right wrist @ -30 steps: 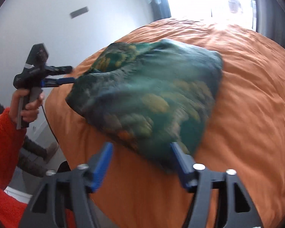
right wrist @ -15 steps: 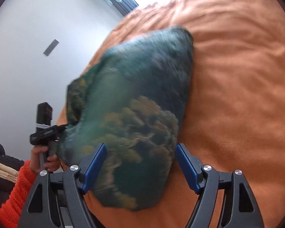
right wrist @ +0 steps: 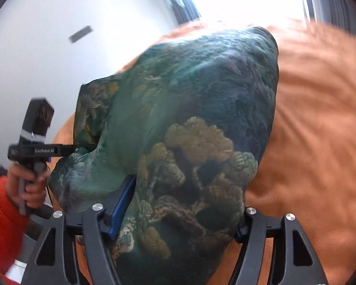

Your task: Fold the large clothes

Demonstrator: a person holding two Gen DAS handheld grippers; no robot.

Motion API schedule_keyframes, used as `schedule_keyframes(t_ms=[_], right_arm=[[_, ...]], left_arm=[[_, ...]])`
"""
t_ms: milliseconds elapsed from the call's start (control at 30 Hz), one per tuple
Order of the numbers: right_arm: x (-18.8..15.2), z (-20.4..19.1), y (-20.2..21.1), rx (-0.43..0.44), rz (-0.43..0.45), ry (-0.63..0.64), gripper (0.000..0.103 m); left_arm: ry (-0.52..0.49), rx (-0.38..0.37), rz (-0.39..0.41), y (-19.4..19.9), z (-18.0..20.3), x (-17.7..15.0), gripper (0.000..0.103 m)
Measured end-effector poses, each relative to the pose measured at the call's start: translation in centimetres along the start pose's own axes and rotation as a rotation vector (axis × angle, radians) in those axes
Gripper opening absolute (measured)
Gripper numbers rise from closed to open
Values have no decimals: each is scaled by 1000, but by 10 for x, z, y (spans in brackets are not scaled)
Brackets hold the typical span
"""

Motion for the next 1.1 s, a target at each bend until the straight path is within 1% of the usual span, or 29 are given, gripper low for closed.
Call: schedule_keyframes(t_ms=[67, 133, 233, 400, 467, 500, 533, 567, 600, 633, 667, 700, 733, 767, 800, 833, 867, 900, 933, 967, 1000, 1033, 1067, 1100], right_arm=[[-2, -9, 21, -3, 66, 27, 66], [0, -10, 44, -3, 122, 28, 66], [12, 2, 73, 3, 186, 14, 66], [44, 43, 100, -16, 238, -39, 66], [53, 68, 109, -33, 253, -60, 66], [60, 80, 107, -35, 252, -66, 66], [66, 93, 104, -33, 251, -80, 66], [71, 107, 99, -27, 248, -100, 66], [80, 115, 88, -18, 242, -117, 66], [84, 129, 80, -5, 230, -137, 67], [85, 147, 69, 13, 213, -172, 67], [81, 159, 50, 27, 188, -210, 71], [76, 177, 29, 41, 140, -273, 80], [68, 194, 9, 53, 83, -346, 90], [53, 214, -15, 63, 6, -438, 95], [42, 226, -24, 87, -12, -510, 96], [34, 235, -25, 118, 7, -562, 96], [29, 237, -14, 139, 47, -586, 96], [26, 235, 0, 148, 87, -580, 96], [25, 230, 17, 137, 128, -549, 97], [23, 223, 38, 89, 170, -488, 98], [22, 212, 59, 4, 201, -404, 102], [20, 199, 79, -92, 225, -309, 102], [18, 188, 93, -174, 243, -227, 102]], left_arm=[[-29, -10, 30, 15, 18, -1, 42], [-51, -34, 61, 27, 35, 5, 42], [-106, -65, 107, 39, 65, 27, 42], [-164, -84, 131, 17, 108, 68, 43], [-178, -85, 133, 4, 117, 79, 43], [-181, -88, 132, -4, 119, 86, 43], [-183, -90, 131, -4, 115, 85, 43], [-184, -82, 128, -16, 114, 91, 44], [-188, -74, 122, -20, 107, 92, 48], [-185, -63, 109, -36, 106, 91, 57], [-165, -46, 83, -55, 101, 96, 63], [-137, -11, 42, -79, 90, 93, 71], [-113, 27, 16, -96, 80, 87, 72], [-85, 14, 4, -108, 68, 78, 77], [-53, -46, 15, -106, 62, 73, 83], [-23, -96, 34, -96, 59, 67, 83], [-16, -126, 67, -78, 60, 61, 82], [-52, -120, 104, -58, 65, 55, 82], [-109, -98, 147, -38, 72, 46, 85], [-159, -64, 186, -20, 77, 38, 88], [-219, -2, 240, 3, 88, 26, 95], [-263, 59, 290, 22, 98, 15, 101], [-309, 141, 358, 44, 111, -2, 102], [-340, 208, 410, 57, 119, -11, 102]])
Point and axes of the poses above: each gripper's, at about its wrist camera, not at the fingertips, and y roughly against the way its jaws point, z to its right, x to its top, the point moved 3 cm from there along -y, roughly the way its jaws point, and after that the axes turned 4 degrees about -x, right-handed, at the moved point
